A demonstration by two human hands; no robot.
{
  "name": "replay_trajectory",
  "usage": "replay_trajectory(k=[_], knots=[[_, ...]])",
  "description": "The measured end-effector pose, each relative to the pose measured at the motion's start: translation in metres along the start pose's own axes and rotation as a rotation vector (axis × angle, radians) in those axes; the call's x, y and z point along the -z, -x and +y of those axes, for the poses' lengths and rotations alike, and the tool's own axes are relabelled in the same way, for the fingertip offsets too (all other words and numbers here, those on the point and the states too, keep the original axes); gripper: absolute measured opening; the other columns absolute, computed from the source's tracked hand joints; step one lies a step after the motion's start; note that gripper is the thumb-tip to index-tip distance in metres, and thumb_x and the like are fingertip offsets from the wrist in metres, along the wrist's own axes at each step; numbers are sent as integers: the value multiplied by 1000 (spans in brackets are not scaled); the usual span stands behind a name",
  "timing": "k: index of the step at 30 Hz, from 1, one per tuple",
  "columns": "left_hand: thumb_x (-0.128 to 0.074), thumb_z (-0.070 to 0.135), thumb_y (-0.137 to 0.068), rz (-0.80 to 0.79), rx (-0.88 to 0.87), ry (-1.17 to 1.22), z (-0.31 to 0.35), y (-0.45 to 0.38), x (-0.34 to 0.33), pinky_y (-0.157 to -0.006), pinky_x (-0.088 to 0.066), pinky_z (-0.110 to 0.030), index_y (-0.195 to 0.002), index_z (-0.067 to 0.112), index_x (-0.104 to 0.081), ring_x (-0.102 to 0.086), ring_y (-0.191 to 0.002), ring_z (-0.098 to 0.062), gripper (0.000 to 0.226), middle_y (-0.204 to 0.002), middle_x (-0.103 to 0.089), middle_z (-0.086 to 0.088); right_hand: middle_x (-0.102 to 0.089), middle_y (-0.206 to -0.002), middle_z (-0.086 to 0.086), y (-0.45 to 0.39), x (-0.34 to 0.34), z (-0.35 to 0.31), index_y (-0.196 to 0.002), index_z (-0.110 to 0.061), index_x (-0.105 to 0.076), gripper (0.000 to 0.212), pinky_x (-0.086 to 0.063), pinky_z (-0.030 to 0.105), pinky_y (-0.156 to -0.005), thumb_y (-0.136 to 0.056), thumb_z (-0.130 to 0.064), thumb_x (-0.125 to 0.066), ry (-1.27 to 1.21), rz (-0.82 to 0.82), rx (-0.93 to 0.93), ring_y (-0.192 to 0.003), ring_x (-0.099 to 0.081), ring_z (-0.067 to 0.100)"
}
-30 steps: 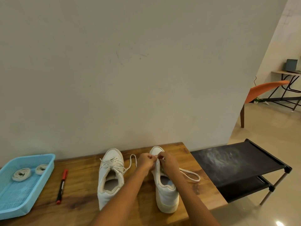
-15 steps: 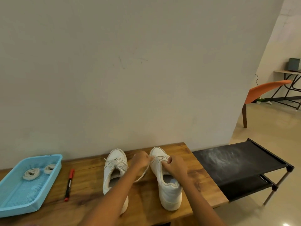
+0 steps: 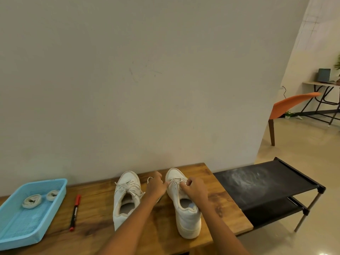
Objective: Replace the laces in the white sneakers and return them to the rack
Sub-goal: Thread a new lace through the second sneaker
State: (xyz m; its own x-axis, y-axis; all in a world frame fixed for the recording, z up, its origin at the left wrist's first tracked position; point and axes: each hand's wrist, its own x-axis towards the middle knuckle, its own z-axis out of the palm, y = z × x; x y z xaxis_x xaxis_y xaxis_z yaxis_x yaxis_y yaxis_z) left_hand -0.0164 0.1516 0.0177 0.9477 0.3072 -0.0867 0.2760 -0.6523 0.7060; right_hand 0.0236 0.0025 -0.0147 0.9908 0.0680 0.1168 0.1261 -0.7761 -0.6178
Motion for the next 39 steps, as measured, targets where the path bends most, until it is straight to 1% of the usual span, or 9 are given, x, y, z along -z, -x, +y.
replay_trajectory(k=[3, 9, 14, 16, 24, 28, 32, 36, 39], knots=[[-52, 30, -94, -52, -42, -26, -3, -7, -11, -81, -45, -30, -102, 11, -66, -61, -101, -23, 24, -109, -66, -7, -47, -64, -7, 0, 1, -1, -67, -23, -46, 25, -32, 20, -51, -80, -40, -60, -3, -1, 3, -62, -46, 11], [-27, 9, -100, 248, 290, 1229, 30, -13, 2, -51, -44, -27, -77, 9, -46, -44, -56, -19, 30, -75, -53, -14, -44, -59, -7, 0, 0, 0, -62, -21, -43, 28, -31, 23, -51, -80, -37, -59, -51, 27, -18, -55, -40, 10], [-39, 41, -99, 98, 73, 79, -1, 2, -15, -63, -34, -26, -102, 4, -57, -56, -83, -23, 42, -90, -59, -8, -43, -59, -7, 1, 0, 1, -64, -21, -45, 29, -29, 21, -48, -83, -38, -58, -34, 52, -12, -54, -39, 8], [-36, 51, -97, -3, 77, -119, -13, 9, -28, -58, -34, -23, -101, 6, -61, -57, -81, -19, 52, -86, -58, -3, -44, -60, -7, 1, 1, 0, -69, -18, -49, 26, -28, 20, -48, -84, -39, -57, -12, 58, -16, -56, -40, 9], [-47, 49, -92, -18, 309, -252, 6, -8, -28, -86, -49, -32, -116, 12, -61, -62, -101, -23, 46, -112, -63, -7, -46, -63, -6, 1, 2, -1, -73, -17, -51, 27, -29, 21, -48, -83, -41, -57, -17, 44, -29, -61, -44, 11], [-58, 31, -90, 109, 87, -317, 8, -21, -22, -102, -39, -40, -127, 17, -51, -47, -123, -26, 40, -132, -53, -6, -51, -68, -3, 0, 1, -1, -74, -16, -51, 26, -30, 22, -49, -83, -39, -58, -21, 29, -23, -65, -47, 14], [-56, 19, -93, -15, -163, -143, 2, -35, -22, -98, -43, -35, -128, 11, -49, -54, -116, -25, 37, -127, -58, -11, -49, -66, -5, 0, 0, 1, -76, -17, -53, 24, -32, 20, -50, -84, -39, -57, -30, 22, -20, -61, -44, 10], [-45, 13, -97, -49, -168, -88, 6, -36, -21, -97, -40, -30, -128, 6, -49, -52, -119, -25, 32, -130, -54, -12, -46, -63, -6, 0, 1, -1, -73, -18, -51, 24, -31, 20, -50, -85, -39, -57, -27, 21, -13, -60, -43, 10], [-35, 12, -100, 80, -138, 230, 17, -31, -16, -82, -43, -29, -118, 3, -57, -57, -101, -23, 30, -117, -61, -16, -42, -60, -8, 3, 3, -3, -69, -20, -46, 27, -28, 19, -48, -85, -38, -56, -4, 34, -22, -54, -38, 7]])
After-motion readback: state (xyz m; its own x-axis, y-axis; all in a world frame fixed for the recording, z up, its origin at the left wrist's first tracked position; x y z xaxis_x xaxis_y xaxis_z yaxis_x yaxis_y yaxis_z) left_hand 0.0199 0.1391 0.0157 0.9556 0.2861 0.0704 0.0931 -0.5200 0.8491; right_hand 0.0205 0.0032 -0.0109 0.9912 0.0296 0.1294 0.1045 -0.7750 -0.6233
